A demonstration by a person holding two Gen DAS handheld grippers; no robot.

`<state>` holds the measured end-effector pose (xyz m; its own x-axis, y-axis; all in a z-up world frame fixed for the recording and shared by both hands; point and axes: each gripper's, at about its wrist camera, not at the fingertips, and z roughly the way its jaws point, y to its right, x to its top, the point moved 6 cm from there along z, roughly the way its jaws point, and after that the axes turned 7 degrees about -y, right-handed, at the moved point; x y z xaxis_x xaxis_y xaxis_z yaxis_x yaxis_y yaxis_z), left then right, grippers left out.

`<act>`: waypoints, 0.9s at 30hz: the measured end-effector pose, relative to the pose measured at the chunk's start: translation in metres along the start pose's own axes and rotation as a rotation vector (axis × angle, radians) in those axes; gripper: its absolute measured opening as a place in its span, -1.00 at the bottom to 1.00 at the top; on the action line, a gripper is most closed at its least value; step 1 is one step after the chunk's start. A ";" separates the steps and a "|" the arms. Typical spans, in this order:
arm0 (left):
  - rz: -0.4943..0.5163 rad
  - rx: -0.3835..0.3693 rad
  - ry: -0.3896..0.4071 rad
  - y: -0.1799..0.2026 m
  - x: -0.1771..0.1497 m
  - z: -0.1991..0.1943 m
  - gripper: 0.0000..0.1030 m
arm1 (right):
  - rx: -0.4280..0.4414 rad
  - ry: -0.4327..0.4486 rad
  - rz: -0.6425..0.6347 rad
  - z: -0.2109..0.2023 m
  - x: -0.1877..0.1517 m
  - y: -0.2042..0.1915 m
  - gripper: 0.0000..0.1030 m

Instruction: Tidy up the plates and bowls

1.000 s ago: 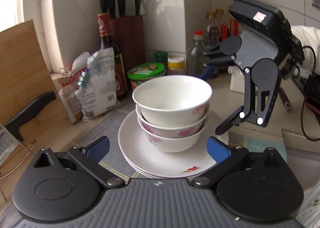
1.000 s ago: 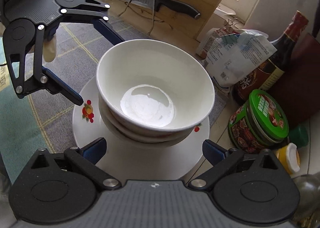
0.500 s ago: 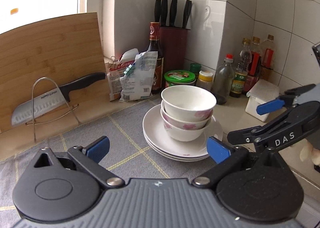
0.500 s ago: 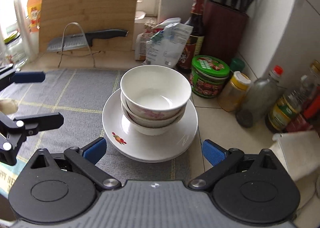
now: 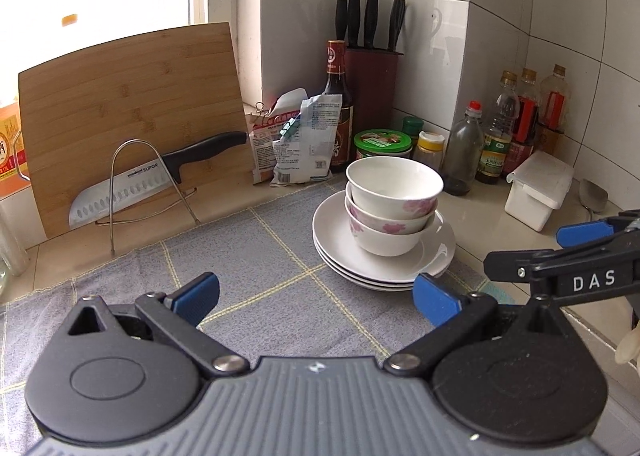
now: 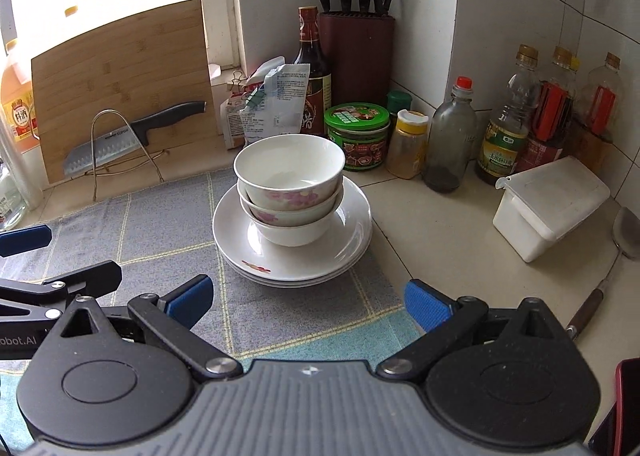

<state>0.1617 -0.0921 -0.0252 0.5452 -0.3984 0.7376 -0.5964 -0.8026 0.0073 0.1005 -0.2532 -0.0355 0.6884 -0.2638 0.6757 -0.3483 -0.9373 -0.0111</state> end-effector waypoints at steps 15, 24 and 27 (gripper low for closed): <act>-0.024 0.018 -0.006 -0.003 -0.001 -0.004 0.99 | 0.000 -0.020 -0.013 0.000 -0.008 -0.010 1.00; -0.023 0.028 -0.019 -0.005 0.001 -0.002 0.99 | -0.010 -0.020 -0.019 0.000 -0.007 -0.010 1.00; -0.025 0.028 -0.023 -0.005 0.001 -0.002 0.99 | -0.011 -0.021 -0.020 0.000 -0.007 -0.010 1.00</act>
<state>0.1641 -0.0872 -0.0233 0.5732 -0.3875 0.7220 -0.5657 -0.8246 0.0066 0.0989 -0.2416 -0.0404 0.7083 -0.2494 0.6604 -0.3408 -0.9401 0.0105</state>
